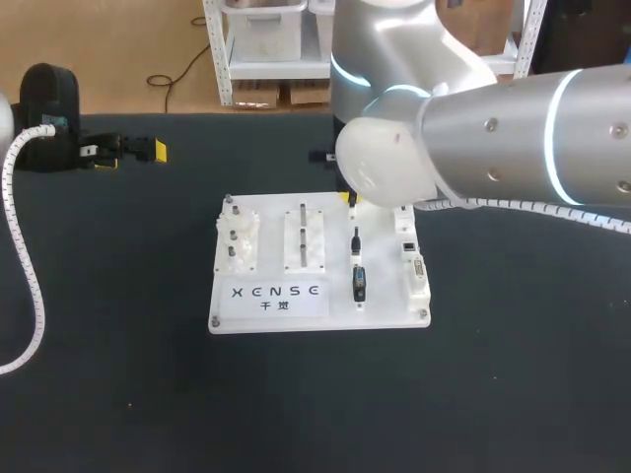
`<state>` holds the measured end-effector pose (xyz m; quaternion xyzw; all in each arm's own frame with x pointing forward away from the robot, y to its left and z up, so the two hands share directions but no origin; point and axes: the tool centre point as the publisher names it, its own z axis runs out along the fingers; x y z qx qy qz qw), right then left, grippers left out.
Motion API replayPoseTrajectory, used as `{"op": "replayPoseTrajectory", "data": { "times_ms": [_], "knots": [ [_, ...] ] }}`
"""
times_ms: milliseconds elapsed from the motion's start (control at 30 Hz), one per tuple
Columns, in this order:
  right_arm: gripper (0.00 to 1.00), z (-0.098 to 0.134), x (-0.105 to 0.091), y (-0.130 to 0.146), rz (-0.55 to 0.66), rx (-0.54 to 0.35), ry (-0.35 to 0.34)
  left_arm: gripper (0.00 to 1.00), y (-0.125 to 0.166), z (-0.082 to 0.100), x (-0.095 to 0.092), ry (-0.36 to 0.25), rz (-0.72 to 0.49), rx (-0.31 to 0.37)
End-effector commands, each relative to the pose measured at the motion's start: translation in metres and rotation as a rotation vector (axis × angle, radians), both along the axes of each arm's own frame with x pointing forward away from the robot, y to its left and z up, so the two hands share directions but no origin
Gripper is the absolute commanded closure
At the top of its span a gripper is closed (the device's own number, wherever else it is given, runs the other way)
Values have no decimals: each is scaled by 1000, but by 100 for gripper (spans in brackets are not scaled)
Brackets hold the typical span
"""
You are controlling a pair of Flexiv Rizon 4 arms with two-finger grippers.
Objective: Insert the USB connector, Ethernet cable, and multi-pin plug into their matching sockets one by one.
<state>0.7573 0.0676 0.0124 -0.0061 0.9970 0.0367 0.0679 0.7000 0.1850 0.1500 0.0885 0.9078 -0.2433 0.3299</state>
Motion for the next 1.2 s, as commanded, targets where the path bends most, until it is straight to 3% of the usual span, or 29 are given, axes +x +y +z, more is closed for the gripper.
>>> {"op": "replayPoseTrajectory", "data": {
  "times_ms": [33,567,1200],
  "knots": [
    [100,7,-9,-1,-7,3,-21,0,0,0,0,0,0,0],
    [100,25,-8,-21,-12,8,-52,0,0,0,0,0,0,0],
    [100,22,-10,-68,-32,-21,-66,0,0,0,0,0,0,0]
  ]
}}
